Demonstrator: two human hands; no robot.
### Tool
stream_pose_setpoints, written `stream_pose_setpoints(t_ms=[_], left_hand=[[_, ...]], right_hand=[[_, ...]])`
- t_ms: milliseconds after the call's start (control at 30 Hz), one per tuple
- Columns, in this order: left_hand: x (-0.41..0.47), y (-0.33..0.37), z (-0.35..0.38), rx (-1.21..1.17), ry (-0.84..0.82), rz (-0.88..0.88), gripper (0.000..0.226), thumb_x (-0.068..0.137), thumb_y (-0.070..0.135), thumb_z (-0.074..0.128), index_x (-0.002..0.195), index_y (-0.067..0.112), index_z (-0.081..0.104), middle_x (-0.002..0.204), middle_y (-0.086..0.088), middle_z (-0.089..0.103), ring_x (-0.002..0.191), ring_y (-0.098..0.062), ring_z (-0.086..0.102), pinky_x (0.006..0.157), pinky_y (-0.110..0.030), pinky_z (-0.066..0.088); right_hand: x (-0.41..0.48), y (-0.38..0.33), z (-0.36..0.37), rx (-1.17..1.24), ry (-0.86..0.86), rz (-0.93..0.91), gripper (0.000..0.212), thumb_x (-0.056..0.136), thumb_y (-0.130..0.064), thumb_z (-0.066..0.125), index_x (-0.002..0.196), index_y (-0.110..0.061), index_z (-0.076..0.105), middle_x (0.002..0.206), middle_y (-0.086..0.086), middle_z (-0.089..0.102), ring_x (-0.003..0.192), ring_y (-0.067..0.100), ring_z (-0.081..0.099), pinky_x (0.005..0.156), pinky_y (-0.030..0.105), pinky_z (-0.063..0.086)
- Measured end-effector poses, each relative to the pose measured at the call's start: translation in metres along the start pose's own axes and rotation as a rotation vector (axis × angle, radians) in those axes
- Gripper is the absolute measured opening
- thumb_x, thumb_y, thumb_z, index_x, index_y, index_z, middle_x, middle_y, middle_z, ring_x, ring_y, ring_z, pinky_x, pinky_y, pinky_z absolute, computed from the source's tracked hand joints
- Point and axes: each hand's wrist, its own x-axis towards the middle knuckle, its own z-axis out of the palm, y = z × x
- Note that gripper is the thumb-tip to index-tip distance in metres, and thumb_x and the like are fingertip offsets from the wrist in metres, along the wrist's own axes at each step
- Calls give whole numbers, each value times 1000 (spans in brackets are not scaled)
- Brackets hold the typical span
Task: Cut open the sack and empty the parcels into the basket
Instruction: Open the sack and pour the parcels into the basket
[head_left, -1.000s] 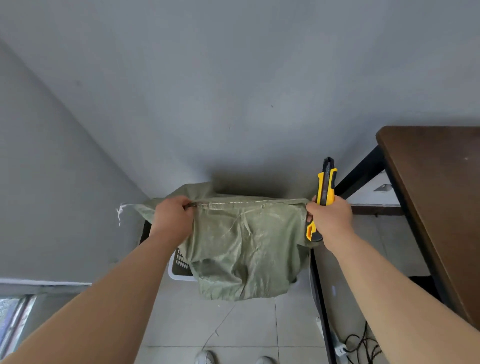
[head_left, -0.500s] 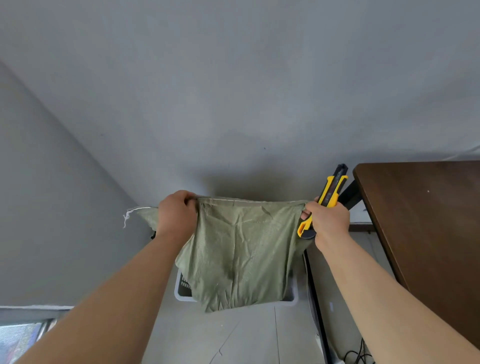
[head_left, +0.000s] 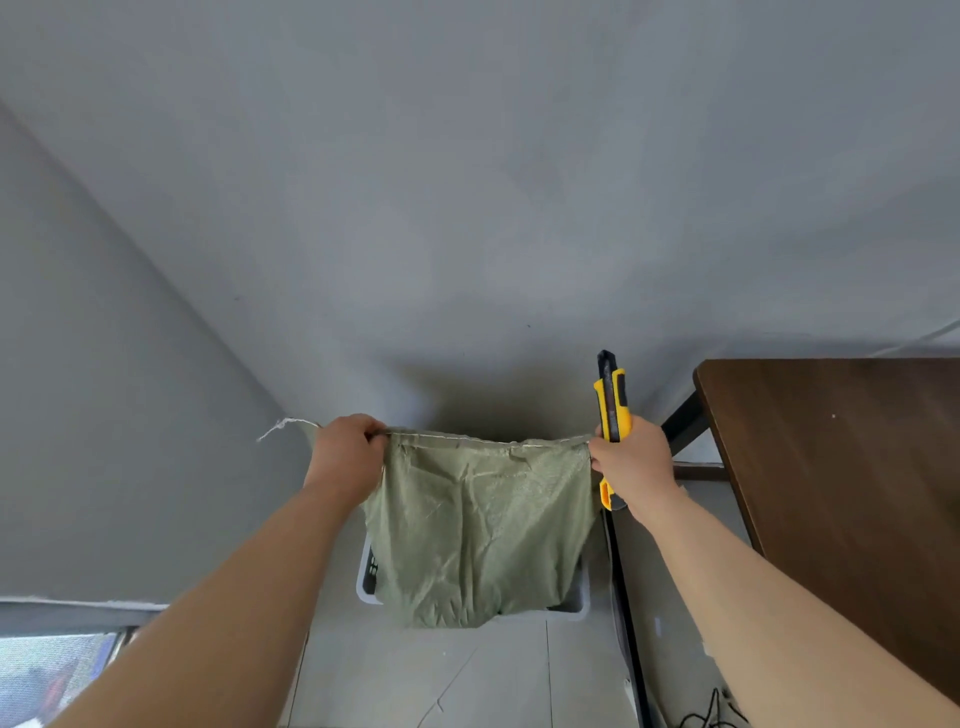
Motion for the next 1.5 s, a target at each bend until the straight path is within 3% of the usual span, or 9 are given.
stream_pose_setpoints(t_ms=[133,333,433,567,700,867,1033,1367,1500], left_hand=[[4,1,1,60,-45,-22,21,89,7,52,101,6,70,101,-15,71,93,-33,65,85,-36,52],[12,13,-5,-86,82,-3,24,91,8,49,105,8,69,98,-8,70,82,-22,60,74,-26,42],[13,13,-10,-49,-21,16,24,91,8,49,104,7,69,99,-11,72,89,-27,65,81,-30,49],[27,20,-24,-142,-16,15,23,91,10,49,102,10,69,96,-9,72,88,-28,68,86,-41,55],[35,28,-28,-142,-58,52,22,92,10,49,101,10,69,96,-9,72,89,-28,68,86,-41,54],[42,36,-29,-148,-65,50,21,92,10,50,100,8,69,96,-10,72,89,-30,69,87,-42,54],[38,38,-30,-68,-103,37,24,92,10,48,104,7,69,96,-10,72,88,-28,68,87,-41,54],[24,59,-32,-193,16,29,24,92,11,48,103,11,70,94,-6,72,87,-23,68,84,-39,56],[16,55,-33,-210,25,-8,25,92,10,49,104,9,71,89,-4,72,84,-24,70,84,-41,57]], right_hand=[[1,-1,-4,-25,-14,30,6,81,-8,65,76,-8,62,72,12,59,75,33,64,76,53,58],[0,-18,-2,86,113,53,12,81,-5,64,72,-9,57,72,14,58,69,30,62,69,42,57],[-5,-21,4,150,136,135,14,78,0,63,71,-10,56,66,11,56,63,27,58,57,36,52],[-2,-36,3,141,177,119,12,78,0,60,72,-8,55,64,11,56,55,21,55,52,30,44],[3,-40,-3,56,215,93,5,76,-2,62,74,-3,58,69,15,59,64,29,60,61,40,52],[10,-51,-11,-49,173,42,14,78,-5,62,77,8,57,69,24,58,67,37,63,68,51,56],[12,-59,-17,-99,76,7,21,77,-5,60,61,-11,47,63,12,50,62,30,58,71,51,57],[8,-74,-32,-125,28,-48,12,80,-11,62,70,-6,56,73,24,61,68,35,64,64,38,53],[0,-72,-35,-7,-1,8,11,79,-3,61,71,-7,55,64,14,53,62,26,55,69,48,56]])
